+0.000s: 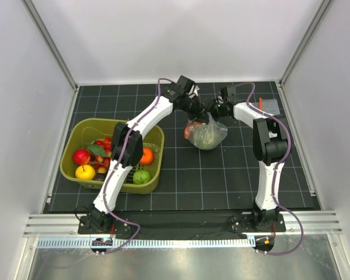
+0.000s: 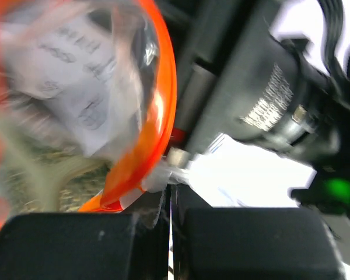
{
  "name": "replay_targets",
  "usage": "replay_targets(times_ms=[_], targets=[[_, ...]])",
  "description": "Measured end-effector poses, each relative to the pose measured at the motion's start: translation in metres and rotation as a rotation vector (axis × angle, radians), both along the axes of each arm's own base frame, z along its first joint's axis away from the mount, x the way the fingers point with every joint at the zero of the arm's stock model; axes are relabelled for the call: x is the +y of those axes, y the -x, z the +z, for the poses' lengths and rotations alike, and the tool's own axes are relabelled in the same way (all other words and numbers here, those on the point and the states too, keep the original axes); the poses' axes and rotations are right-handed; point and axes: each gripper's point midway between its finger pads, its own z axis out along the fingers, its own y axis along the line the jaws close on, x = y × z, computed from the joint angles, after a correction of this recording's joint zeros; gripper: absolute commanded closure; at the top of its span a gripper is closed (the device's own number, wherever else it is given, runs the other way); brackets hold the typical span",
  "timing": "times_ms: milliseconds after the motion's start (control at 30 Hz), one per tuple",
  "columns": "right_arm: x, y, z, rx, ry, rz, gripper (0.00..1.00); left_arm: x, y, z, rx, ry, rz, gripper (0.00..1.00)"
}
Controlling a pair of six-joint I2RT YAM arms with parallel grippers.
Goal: Place the food in the zip-top bag and seal the zipper
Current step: Place the fake fruit in the zipper food storage bag.
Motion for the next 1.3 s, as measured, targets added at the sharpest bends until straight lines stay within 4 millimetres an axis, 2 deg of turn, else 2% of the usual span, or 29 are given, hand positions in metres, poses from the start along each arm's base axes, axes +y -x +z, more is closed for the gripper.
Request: replay_targets(times_ms=[67, 133, 267, 300, 433, 467, 500, 600, 667, 700, 800, 933, 1033, 1133, 1300], targets=[[0.011, -0.017, 0.021, -0.067, -0.046, 0.012, 0.75, -0.001, -0.006, 0.017, -0.06, 0.015, -0.011, 1.0], [0.018, -0.034, 0.044, -0.141, -0.09, 0.021, 0.74, 0.0, -0.009, 0.023, -0.114, 0.013, -0.026, 1.0], [0.027, -0.054, 0.076, -0.26, -0.17, 0.036, 0.68, 0.012, -0.004, 0.01, -0.153, -0.062, -0.059, 1.0], [0.028, -0.056, 0.08, -0.278, -0.184, 0.038, 0.65, 0.016, -0.003, 0.004, -0.163, -0.093, -0.069, 0.97], [0.026, -0.06, 0.085, -0.313, -0.199, 0.04, 0.51, 0.031, 0.0, 0.0, -0.226, -0.188, -0.1, 0.85], [0.026, -0.06, 0.084, -0.315, -0.197, 0.04, 0.4, 0.034, 0.002, 0.004, -0.238, -0.201, -0.104, 0.82], [0.022, -0.061, 0.082, -0.314, -0.193, 0.032, 0.38, 0.037, 0.005, 0.008, -0.25, -0.211, -0.112, 0.77], [0.01, -0.057, 0.07, -0.299, -0.167, 0.011, 0.31, 0.043, 0.013, 0.021, -0.281, -0.229, -0.128, 0.72], [0.0, -0.053, 0.062, -0.275, -0.14, -0.009, 0.3, 0.049, 0.018, 0.031, -0.303, -0.24, -0.137, 0.63], [-0.007, -0.052, 0.06, -0.264, -0.123, -0.02, 0.29, 0.051, 0.019, 0.036, -0.314, -0.244, -0.138, 0.53], [-0.024, -0.051, 0.061, -0.261, -0.073, -0.044, 0.29, 0.057, 0.021, 0.051, -0.352, -0.257, -0.138, 0.41], [-0.043, -0.049, 0.081, -0.293, -0.004, -0.063, 0.29, 0.072, 0.024, 0.073, -0.375, -0.271, -0.104, 0.39], [-0.049, -0.044, 0.098, -0.334, 0.033, -0.055, 0.29, 0.09, 0.023, 0.092, -0.383, -0.262, -0.055, 0.39], [-0.048, -0.039, 0.112, -0.371, 0.059, -0.033, 0.28, 0.122, 0.016, 0.107, -0.369, -0.262, 0.034, 0.38], [-0.032, -0.031, 0.123, -0.417, 0.138, 0.052, 0.28, 0.181, -0.003, 0.113, -0.336, -0.306, 0.197, 0.38]])
